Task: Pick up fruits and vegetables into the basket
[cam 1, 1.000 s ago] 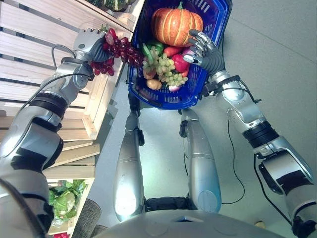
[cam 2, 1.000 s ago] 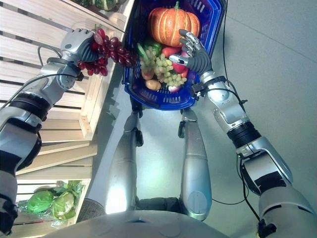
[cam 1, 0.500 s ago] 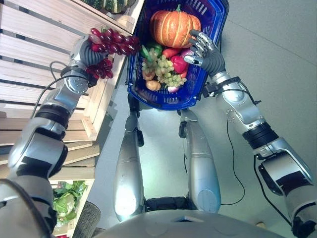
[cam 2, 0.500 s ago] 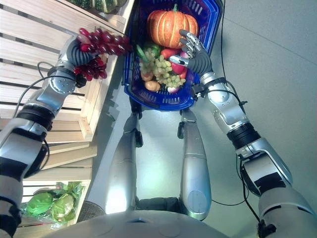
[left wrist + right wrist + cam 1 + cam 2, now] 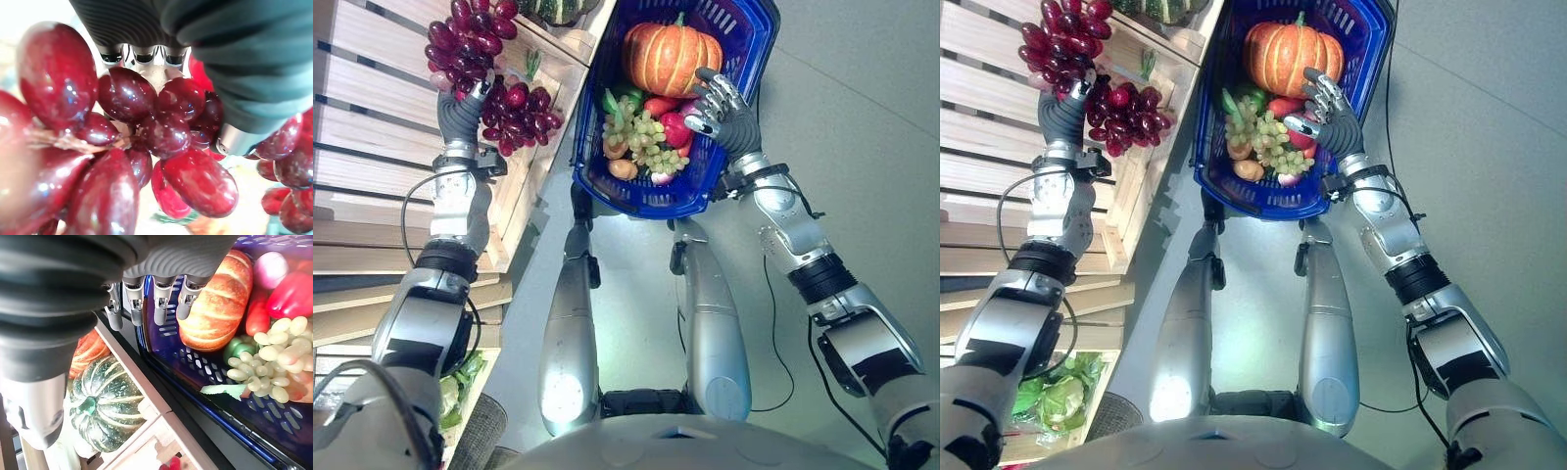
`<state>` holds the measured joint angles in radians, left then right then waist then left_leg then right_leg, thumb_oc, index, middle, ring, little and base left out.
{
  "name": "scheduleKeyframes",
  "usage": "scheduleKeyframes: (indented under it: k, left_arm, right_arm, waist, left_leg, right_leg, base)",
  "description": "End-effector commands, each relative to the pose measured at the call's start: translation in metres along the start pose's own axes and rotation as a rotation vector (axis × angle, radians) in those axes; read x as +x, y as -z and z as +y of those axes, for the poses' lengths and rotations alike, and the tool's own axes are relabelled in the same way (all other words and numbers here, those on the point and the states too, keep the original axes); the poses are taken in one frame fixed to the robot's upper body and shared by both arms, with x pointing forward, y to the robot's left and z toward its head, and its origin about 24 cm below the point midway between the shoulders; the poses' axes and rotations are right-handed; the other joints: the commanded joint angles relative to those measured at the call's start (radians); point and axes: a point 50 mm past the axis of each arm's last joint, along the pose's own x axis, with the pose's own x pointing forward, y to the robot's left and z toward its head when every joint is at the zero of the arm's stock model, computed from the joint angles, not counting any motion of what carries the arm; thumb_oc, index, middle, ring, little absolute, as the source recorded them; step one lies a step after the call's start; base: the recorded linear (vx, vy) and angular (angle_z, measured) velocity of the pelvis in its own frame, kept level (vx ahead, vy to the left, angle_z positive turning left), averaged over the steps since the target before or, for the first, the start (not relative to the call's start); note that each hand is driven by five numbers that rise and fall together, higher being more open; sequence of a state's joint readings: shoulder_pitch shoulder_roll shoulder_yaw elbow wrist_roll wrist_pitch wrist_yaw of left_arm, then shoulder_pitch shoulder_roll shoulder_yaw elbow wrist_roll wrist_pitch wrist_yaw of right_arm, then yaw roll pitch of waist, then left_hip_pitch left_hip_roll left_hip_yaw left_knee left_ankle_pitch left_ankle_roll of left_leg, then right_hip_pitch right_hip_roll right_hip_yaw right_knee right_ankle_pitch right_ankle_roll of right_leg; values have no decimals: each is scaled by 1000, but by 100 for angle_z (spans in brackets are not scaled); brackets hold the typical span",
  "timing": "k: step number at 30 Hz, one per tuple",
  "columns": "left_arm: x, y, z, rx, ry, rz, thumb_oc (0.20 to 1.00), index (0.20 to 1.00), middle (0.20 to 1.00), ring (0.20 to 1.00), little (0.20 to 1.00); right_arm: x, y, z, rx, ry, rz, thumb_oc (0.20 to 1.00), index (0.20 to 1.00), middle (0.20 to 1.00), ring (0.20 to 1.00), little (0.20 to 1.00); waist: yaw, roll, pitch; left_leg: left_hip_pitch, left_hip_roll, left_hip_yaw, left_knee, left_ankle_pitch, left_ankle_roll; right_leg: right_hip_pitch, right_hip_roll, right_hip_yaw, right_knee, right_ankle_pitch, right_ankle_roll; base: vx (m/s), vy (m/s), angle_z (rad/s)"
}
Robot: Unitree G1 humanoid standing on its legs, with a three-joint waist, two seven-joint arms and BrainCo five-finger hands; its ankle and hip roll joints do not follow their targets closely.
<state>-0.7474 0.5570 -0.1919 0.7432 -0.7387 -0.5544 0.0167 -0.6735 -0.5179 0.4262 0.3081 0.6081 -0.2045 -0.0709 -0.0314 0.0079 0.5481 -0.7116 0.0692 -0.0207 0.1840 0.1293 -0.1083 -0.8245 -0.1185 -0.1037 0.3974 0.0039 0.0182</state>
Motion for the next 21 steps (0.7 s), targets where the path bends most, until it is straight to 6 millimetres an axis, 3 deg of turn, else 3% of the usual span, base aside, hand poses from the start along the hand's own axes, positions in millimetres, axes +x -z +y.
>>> scheduleKeyframes:
  k: [1,6,12,21]
  left_arm:
    - [8,-40,-5,-93,21,-263,200,200,200,200,200]
    - [9,-52,-23,-103,109,-341,200,200,200,200,200]
    - [5,-70,-58,-111,246,-445,200,200,200,200,200]
    - [2,-93,-99,16,412,-535,200,200,200,200,200]
  right_arm:
    - [-2,-21,17,90,-83,-140,1000,1000,1000,1000,1000]
    - [-2,-30,24,81,-140,-171,1000,1000,1000,1000,1000]
    - [-2,-46,40,36,-235,-223,1000,1000,1000,1000,1000]
    - [3,-63,56,21,-320,-250,1000,1000,1000,1000,1000]
  waist:
    - [8,-14,-28]
    - [9,-8,-28]
    - [13,1,-28]
    - [15,2,-28]
  left_leg:
    - [-9,-92,44,36,-76,48]
    - [-8,-95,45,37,-76,51]
    - [-1,-99,45,36,-77,55]
    - [5,-100,51,42,-77,57]
  right_leg:
    - [81,75,-59,-49,-59,29]
    - [82,72,-59,-47,-60,28]
    - [90,70,-58,-45,-61,28]
    - [101,66,-57,-48,-57,28]
  base:
    - [0,0,0]
    - [0,0,0]
    - [0,0,0]
    - [0,0,0]
